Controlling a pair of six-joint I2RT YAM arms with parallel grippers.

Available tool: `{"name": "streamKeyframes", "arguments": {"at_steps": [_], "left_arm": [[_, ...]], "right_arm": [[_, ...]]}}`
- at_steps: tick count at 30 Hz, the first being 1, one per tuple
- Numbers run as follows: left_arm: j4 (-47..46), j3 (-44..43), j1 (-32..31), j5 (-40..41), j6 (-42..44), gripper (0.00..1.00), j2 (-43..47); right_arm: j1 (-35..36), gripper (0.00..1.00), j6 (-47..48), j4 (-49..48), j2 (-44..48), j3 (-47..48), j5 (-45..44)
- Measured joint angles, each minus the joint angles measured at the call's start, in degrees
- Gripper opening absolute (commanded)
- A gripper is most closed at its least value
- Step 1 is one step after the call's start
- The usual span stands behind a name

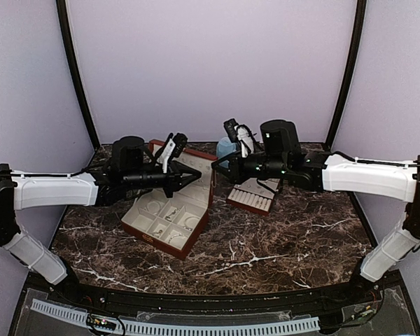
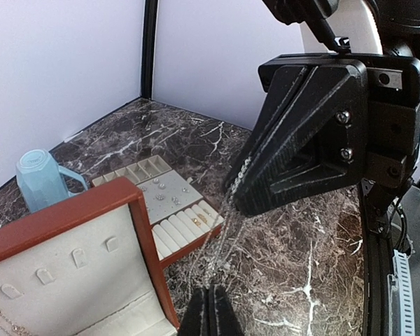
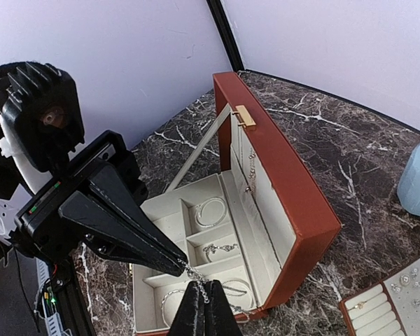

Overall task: Organize the mixed jewelry
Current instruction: Pass from the right arm to the left, then pass from the left arm to the right

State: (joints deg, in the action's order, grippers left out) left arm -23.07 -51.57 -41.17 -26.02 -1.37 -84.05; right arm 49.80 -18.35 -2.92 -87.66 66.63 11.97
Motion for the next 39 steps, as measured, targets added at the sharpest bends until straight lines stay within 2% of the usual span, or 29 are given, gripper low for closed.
{"name": "streamKeyframes", "arguments": {"at_steps": [11, 14, 16, 21, 25, 28, 39], "left_arm": [[3.4, -0.6, 0.0, -0.2, 2.0, 0.00, 0.0], [7.0, -3.4, 0.0, -1.5, 3.1, 0.00, -0.5], [8.9, -5.2, 0.0, -2.3, 3.8, 0.00, -0.8], [13.2, -8.0, -0.1, -4.2, 4.9, 0.00, -1.7], [17.2, -9.3, -0.2, -5.6, 5.3, 0.00, -3.1], [20.2, -10.3, -0.3, -6.2, 5.4, 0.00, -3.7], [29.3, -13.8, -0.2, -7.0, 6.3, 0.00, -4.1]], "right_arm": [[-0.2, 0.00, -1.0, 0.0, 0.0, -2.5, -0.2], [-0.6, 0.24, -1.6, -0.7, -0.3, -4.3, 0.6], [-0.9, 0.36, -2.4, -1.8, -0.5, -6.0, 1.2], [-1.2, 0.49, -3.4, -5.8, -0.6, -11.2, 2.6], [-1.2, 0.48, -3.7, -11.2, -0.3, -16.0, 3.7], [-1.0, 0.41, -4.0, -14.4, 0.0, -18.8, 3.6], [3.6, 0.35, -4.0, -22.0, 0.0, -19.6, -2.4]]}}
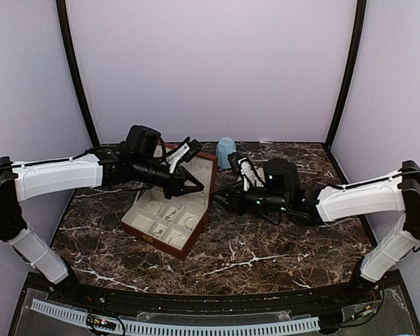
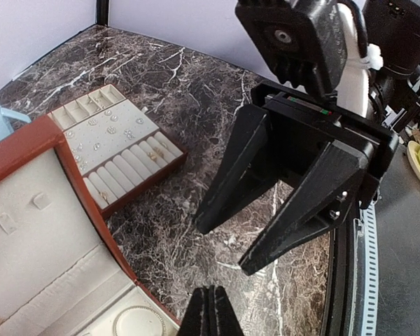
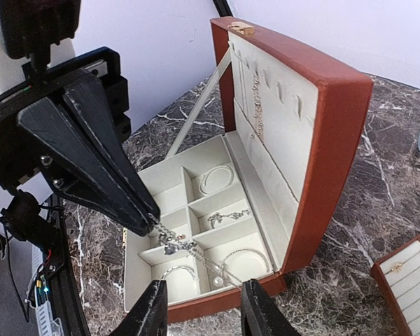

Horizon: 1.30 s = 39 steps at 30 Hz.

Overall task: Organize the mixed jewelry
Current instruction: Pass from the left arm to the right

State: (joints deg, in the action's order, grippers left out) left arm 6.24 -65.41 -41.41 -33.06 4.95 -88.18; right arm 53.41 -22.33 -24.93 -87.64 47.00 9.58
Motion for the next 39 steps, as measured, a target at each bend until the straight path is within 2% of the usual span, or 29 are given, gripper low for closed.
{"name": "streamKeyframes", "arguments": {"at_steps": [12, 39], "left_arm": [[3.2, -1.0, 0.0, -0.4, 0.2, 0.00, -0.6], [3.8, -1.0, 0.0, -0.4, 0.2, 0.00, -0.6]], "right_arm": [[3.4, 0.25, 1.7, -2.3, -3.7, 0.8, -5.2], [4.6, 0.16, 2.7, -4.5, -7.6, 3.8, -8.4]]}}
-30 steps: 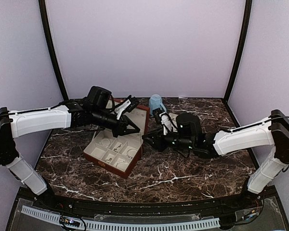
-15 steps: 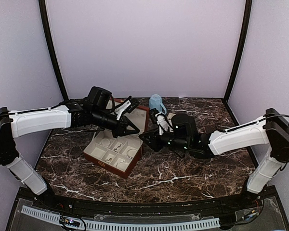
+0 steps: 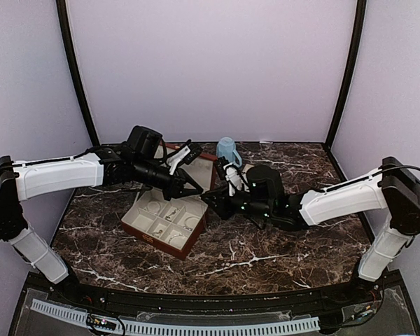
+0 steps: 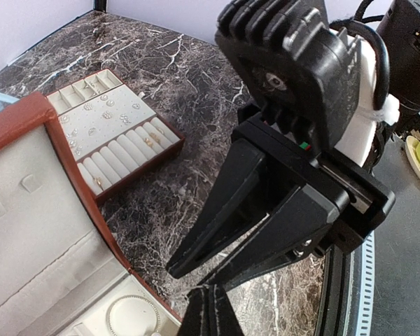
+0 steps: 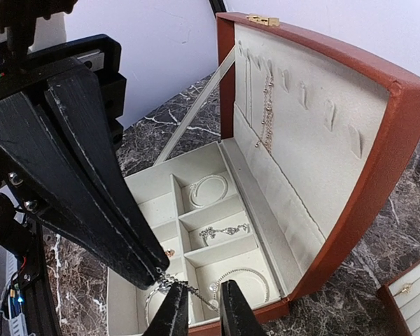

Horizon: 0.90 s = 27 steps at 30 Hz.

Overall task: Organize the mixed jewelry
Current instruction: Pass from the left arm to the right

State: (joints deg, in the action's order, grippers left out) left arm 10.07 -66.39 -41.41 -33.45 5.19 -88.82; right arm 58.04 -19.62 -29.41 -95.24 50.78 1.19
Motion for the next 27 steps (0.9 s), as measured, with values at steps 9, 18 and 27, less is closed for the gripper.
{"name": "streamKeyframes", "arguments": {"at_steps": [9, 18, 27], "left_arm": [[0.0, 0.0, 0.0, -0.1, 0.0, 0.00, 0.0], [0.0, 0.0, 0.0, -0.1, 0.0, 0.00, 0.0], [0.0, 0.0, 0.0, 0.0, 0.0, 0.00, 0.1]], "right_arm": [[0.4, 0.13, 0.1, -1.4, -1.5, 0.2, -2.3], [0.6, 0.12, 0.0, -2.3, -3.3, 0.9, -4.3], [0.6, 0.10, -0.6, -3.6, -6.6, 1.1, -5.9]]}}
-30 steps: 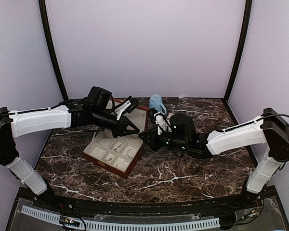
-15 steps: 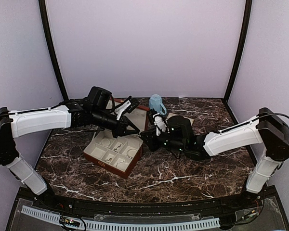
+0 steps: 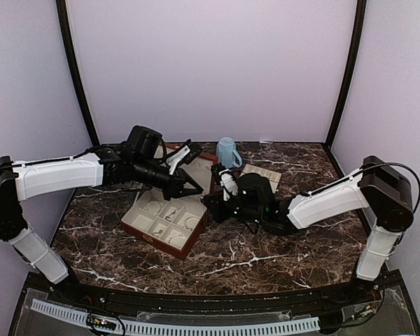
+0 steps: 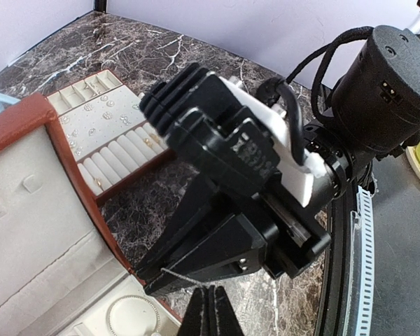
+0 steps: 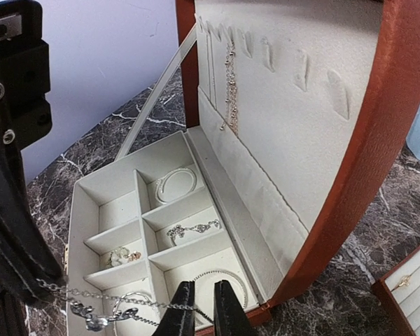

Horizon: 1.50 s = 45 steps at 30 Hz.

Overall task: Organize the mixed jewelry
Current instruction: Pass from the left arm to the right

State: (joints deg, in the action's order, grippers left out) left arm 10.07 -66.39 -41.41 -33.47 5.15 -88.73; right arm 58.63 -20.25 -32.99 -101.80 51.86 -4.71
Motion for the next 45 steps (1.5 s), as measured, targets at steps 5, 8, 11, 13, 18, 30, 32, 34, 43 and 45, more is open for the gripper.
{"name": "streamKeyframes", "arguments": {"at_steps": [5, 8, 11, 13, 18, 30, 32, 34, 43, 45], "left_arm": [[0.0, 0.0, 0.0, 0.1, 0.0, 0.00, 1.1], [0.0, 0.0, 0.0, 0.4, 0.0, 0.00, 2.1], [-0.1, 0.0, 0.0, 1.0, 0.0, 0.00, 3.1], [-0.1, 0.0, 0.0, 1.2, -0.1, 0.00, 3.6], [-0.1, 0.2, 0.0, 1.8, -0.3, 0.00, 4.5], [-0.5, 3.5, 0.0, 6.7, -0.3, 0.00, 6.0], [-1.1, 5.4, 0.0, 7.6, -0.3, 0.00, 6.5], [-1.9, 6.9, 0.0, 8.5, -0.2, 0.00, 6.6], [-12.3, 13.2, 0.3, 12.0, -1.3, 0.00, 6.5], [-14.9, 14.0, 0.4, 12.4, -1.6, 0.05, 6.4]], "right_arm": [[0.0, 0.10, -0.4, -1.3, -1.1, 0.0, -0.9], [0.0, 0.09, -0.7, -1.7, -2.0, 0.0, -1.3], [0.0, 0.08, -1.1, -1.8, -2.9, 0.0, -1.4], [0.0, 0.08, -1.4, -1.8, -3.5, 0.0, -1.4], [0.0, 0.06, -1.8, -2.2, -4.2, 0.0, -1.5], [0.0, 0.00, -2.6, -1.2, -2.1, -0.8, -3.7], [0.0, 0.00, -2.3, 0.7, 0.3, -0.9, -4.2], [-0.1, 0.00, -1.9, 2.7, 3.1, -0.8, -4.7], [-0.2, 0.00, 1.0, 15.1, 7.7, 7.1, -8.0], [-0.2, 0.00, 1.5, 17.4, 7.7, 8.5, -8.7]]}}
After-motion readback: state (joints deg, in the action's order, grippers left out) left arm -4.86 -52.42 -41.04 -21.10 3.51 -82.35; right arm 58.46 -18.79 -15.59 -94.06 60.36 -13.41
